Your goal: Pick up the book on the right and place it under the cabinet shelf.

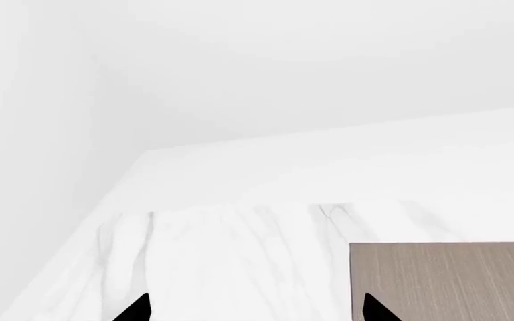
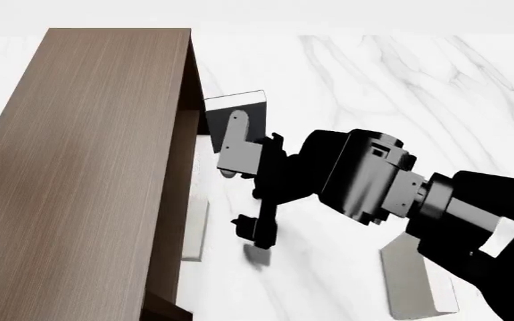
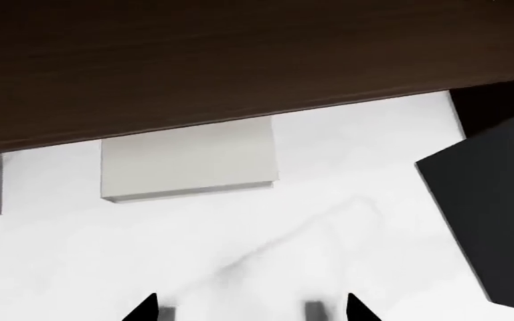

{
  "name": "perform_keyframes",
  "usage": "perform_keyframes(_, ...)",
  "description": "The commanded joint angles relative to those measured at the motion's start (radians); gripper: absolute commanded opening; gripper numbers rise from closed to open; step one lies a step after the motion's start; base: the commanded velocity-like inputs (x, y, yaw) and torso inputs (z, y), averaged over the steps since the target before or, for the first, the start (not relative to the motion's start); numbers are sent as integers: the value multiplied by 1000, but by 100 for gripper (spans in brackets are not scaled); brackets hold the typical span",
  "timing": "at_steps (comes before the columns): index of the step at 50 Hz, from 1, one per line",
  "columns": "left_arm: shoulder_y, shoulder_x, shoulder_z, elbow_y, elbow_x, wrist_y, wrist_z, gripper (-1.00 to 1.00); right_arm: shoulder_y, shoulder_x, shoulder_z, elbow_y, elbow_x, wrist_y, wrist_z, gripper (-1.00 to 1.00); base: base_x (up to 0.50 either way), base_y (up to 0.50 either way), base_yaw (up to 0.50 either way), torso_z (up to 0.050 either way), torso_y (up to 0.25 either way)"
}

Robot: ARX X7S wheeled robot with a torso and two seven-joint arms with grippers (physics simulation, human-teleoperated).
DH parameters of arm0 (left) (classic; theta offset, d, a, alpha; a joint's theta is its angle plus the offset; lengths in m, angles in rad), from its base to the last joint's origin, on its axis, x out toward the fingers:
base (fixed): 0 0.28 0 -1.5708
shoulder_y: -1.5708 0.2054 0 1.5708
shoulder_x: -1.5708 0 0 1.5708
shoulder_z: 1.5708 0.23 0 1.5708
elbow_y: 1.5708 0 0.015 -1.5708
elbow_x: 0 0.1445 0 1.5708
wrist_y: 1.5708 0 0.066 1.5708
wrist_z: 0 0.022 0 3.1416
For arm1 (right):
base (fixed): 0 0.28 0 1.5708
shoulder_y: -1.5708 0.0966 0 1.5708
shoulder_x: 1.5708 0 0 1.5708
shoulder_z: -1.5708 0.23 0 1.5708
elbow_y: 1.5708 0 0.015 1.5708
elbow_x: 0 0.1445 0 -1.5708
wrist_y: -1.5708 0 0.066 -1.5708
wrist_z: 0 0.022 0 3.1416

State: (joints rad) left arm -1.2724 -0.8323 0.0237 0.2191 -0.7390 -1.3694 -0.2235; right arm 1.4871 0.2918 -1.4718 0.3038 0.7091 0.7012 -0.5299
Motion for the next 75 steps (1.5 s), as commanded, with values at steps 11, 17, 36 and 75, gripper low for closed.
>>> perform_keyframes(11,12,-5,-7,-3,-8,15,-3,100,60,93,70,-117,58,106,97,100,0,0,0,0,0)
perform_keyframes(17,18,-6,-10,-3,-11,18,-4,100,75,118,97,-148,78,129,125,100,0,0,0,0,0)
perform_keyframes(36,-8,-11,-6,0,-23,16,-2,100,100,226,206,-263,170,218,260,100,0,0,0,0,0)
perform_keyframes(75,-13,-12,-44,-3,-61,-9,-29,100,104,233,223,-266,186,241,289,100,0,0,0,0,176)
